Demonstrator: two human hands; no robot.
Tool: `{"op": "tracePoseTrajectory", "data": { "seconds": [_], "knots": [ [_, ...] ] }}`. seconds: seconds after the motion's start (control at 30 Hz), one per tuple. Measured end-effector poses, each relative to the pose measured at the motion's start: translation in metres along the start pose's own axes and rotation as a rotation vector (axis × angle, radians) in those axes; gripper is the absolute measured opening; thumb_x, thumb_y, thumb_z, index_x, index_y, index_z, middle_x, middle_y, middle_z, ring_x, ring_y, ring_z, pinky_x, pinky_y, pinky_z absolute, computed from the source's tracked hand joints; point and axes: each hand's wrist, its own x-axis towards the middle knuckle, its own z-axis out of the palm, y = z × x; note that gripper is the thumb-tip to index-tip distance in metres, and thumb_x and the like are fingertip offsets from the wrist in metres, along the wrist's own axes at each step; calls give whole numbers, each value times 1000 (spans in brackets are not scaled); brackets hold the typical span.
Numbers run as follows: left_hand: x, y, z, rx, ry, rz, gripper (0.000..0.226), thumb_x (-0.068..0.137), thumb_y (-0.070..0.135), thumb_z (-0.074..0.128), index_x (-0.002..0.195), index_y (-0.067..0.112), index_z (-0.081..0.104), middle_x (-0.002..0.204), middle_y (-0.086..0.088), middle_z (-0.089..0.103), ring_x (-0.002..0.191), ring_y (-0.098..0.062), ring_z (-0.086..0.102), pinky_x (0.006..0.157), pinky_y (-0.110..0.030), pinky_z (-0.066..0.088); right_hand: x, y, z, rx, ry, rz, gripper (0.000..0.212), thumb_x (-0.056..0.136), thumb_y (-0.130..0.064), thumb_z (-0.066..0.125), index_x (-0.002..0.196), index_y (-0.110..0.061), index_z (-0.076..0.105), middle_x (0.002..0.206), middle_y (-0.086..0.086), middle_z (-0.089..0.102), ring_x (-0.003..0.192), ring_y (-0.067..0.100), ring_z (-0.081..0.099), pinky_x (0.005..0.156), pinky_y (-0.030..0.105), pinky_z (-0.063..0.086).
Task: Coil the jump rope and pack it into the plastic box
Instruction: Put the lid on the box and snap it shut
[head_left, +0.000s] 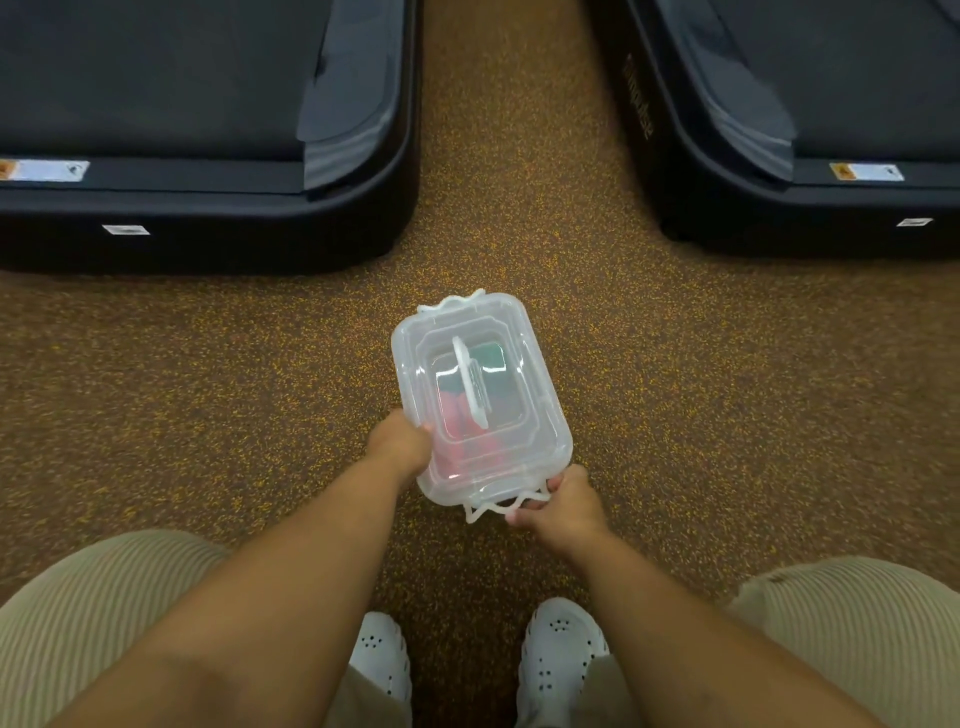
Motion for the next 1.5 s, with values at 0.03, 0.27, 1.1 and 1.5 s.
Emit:
{"op": "tracePoseTrajectory", "data": {
  "seconds": [0.03,0.27,1.1,1.5],
  "knots": [
    [1,0,0,1,13,0,31,97,21,51,124,8,56,122,-17,60,105,-35,60,92,-44,51,-1,0,-2,14,19,-48,62,64,-8,86,107,-13,41,99,2,61,80,11,60,68,25,50],
    [6,6,3,128,20,80,23,96,25,51,110,11,64,110,-13,65,92,-30,62,80,-36,53,-4,1,-14,-806,222,-455,59,73,-49,74,110,-22,36,102,5,56,96,26,53,79,36,43],
    [11,0,1,263,4,124,33,98,30,50,125,12,54,122,-17,59,108,-35,57,87,-38,47,13,-16,1,-994,89,-906,38,64,-22,81,99,-9,73,92,7,63,92,29,54,82,41,51],
    [-4,7,9,-555,-151,-275,23,94,3,52,116,4,60,99,-16,73,80,-32,72,65,-53,60,19,-27,-15,-576,225,-523,47,91,-11,58,130,-36,55,158,-1,8,143,32,14,116,44,15]
  ]
}}
